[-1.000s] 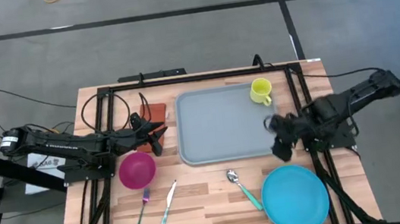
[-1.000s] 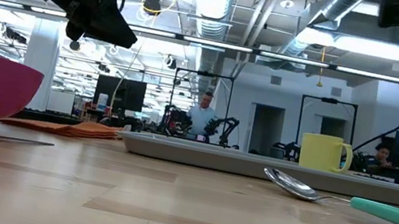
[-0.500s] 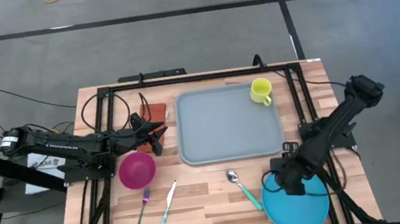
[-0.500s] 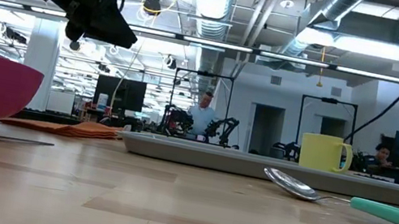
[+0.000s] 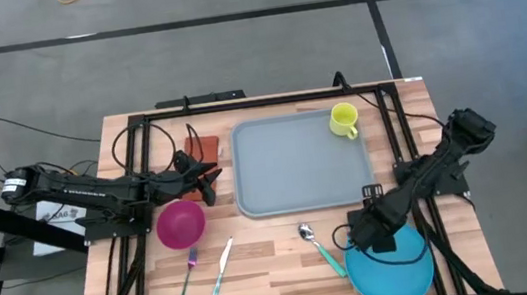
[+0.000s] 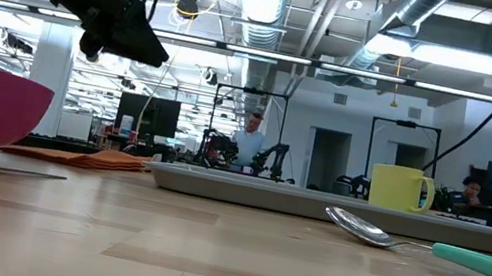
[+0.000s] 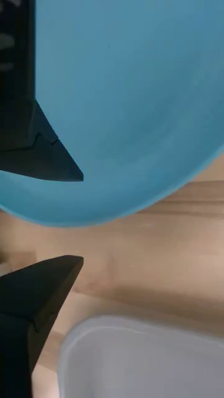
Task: Set up tray
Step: Put the blue plate on top of the gray plate to the bottom left of the yellow mug
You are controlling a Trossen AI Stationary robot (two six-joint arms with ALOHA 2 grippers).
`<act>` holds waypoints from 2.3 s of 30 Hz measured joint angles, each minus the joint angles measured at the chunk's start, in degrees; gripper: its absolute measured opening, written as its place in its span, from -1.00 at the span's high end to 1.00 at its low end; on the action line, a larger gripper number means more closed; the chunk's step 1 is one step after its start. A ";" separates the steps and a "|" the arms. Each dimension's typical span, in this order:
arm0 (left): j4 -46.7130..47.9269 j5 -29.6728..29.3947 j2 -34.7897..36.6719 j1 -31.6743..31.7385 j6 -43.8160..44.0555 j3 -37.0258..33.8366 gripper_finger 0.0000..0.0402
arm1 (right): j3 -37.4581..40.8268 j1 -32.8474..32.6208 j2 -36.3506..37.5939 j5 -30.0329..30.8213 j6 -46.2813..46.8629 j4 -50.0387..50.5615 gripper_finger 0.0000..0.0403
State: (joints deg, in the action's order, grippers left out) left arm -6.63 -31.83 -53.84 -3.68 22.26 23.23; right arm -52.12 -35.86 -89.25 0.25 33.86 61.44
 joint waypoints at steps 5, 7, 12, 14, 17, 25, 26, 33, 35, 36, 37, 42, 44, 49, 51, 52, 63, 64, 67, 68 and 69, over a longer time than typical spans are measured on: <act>-0.40 -0.02 0.08 0.00 -0.02 0.00 0.47 | 0.00 2.09 0.00 -0.04 -2.73 -1.76 0.00; -0.55 -0.02 0.08 0.00 -0.02 0.00 0.47 | 0.00 2.75 0.00 -0.09 -3.83 -3.79 0.00; -0.52 -0.02 0.08 0.00 -0.04 0.00 0.47 | 0.00 4.38 0.00 -0.20 -7.74 -7.19 0.00; -0.52 -0.02 0.08 0.00 -0.02 0.00 0.47 | 0.00 5.21 0.00 -0.20 -8.74 -7.77 0.00; -0.52 -0.04 0.08 0.02 -0.07 0.00 0.47 | 0.00 6.16 0.00 -0.21 -9.58 -8.49 0.00; -0.39 -0.04 0.08 0.01 -0.09 0.00 0.47 | 0.01 6.46 -4.98 -4.19 -10.79 -10.46 0.00; -0.39 -0.04 0.08 0.02 -0.09 0.00 0.47 | 0.01 6.17 -5.70 -4.92 -11.38 -10.33 0.00; -0.42 -0.07 0.08 0.02 -0.11 -0.03 0.47 | -0.28 5.40 -10.28 -5.67 -14.61 -9.59 0.04; -0.42 -0.07 0.08 0.02 -0.11 -0.03 0.47 | -0.28 5.76 -10.73 -6.06 -14.36 -9.61 0.10; -0.44 -0.07 0.08 0.02 -0.11 -0.03 0.47 | -0.27 5.97 -10.67 -6.22 -14.14 -9.64 0.15; -0.44 -0.07 0.08 0.02 -0.11 -0.03 0.47 | -0.20 6.07 -10.29 -6.38 -13.98 -9.78 0.20; -0.44 -0.07 0.08 0.02 -0.11 -0.03 0.47 | 0.00 6.41 -8.48 -6.81 -14.13 -11.32 0.53; -0.42 -0.07 0.08 0.02 -0.11 -0.03 0.47 | 0.00 6.39 -7.70 -6.80 -13.85 -11.43 0.66; -0.42 -0.07 0.08 0.02 -0.13 -0.03 0.47 | 0.09 6.76 -4.81 -9.15 -11.64 -11.62 0.93; -0.43 -0.07 0.08 0.02 -0.13 -0.03 0.47 | 0.09 6.76 -2.79 -9.42 -10.10 -11.59 0.97; -0.43 -0.07 0.08 0.02 -0.13 -0.03 0.47 | 0.09 6.76 -1.79 -9.42 -9.55 -11.62 0.97; -0.53 -0.07 0.08 0.02 -0.09 -0.03 0.47 | -0.68 9.63 10.07 2.68 -13.10 -13.15 0.99; -0.58 -0.07 0.08 0.02 -0.09 -0.03 0.47 | -0.68 10.76 11.05 4.50 -14.66 -13.95 0.99; -0.58 -0.07 0.08 0.02 -0.07 -0.03 0.47 | -0.68 15.38 13.45 7.82 -17.60 -17.78 0.99; -0.58 -0.07 0.10 0.02 -0.07 -0.03 0.47 | -0.68 17.18 14.04 7.98 -17.91 -19.20 0.99; -0.57 -0.07 0.10 0.02 -0.07 -0.03 0.47 | -0.68 19.01 14.57 7.80 -18.34 -20.70 0.99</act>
State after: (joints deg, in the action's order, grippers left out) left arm -7.20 -31.90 -53.74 -3.66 22.20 23.20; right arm -52.80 -16.85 -74.69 8.06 15.51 40.73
